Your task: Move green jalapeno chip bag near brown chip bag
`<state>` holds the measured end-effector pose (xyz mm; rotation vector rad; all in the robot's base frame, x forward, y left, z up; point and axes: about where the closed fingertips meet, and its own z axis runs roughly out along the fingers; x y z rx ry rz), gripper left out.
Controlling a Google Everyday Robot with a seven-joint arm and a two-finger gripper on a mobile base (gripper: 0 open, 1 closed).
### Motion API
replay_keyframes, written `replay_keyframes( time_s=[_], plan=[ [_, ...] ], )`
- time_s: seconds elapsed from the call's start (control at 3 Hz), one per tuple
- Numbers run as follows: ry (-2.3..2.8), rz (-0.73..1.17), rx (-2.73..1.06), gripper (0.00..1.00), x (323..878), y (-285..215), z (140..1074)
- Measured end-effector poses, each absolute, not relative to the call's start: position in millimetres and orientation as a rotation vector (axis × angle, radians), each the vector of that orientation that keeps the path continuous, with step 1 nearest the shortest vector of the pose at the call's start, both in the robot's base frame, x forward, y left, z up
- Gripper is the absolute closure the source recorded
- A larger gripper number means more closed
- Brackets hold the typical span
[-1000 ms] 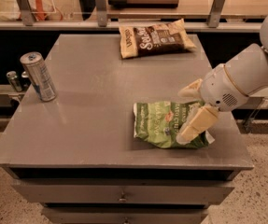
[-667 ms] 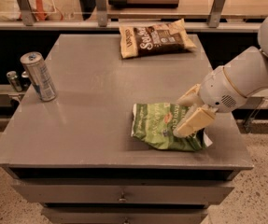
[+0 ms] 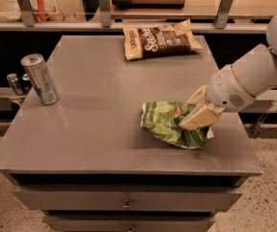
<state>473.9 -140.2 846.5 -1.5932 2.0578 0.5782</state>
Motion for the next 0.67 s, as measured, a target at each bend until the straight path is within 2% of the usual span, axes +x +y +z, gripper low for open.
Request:
replay_keyframes(
  time_s=[0.33, 0.67],
  plan=[
    [2.032, 0.552, -1.575, 1.00, 483, -147, 862],
    [2.002, 0.513, -1.539, 1.00, 490, -158, 885]
  ],
)
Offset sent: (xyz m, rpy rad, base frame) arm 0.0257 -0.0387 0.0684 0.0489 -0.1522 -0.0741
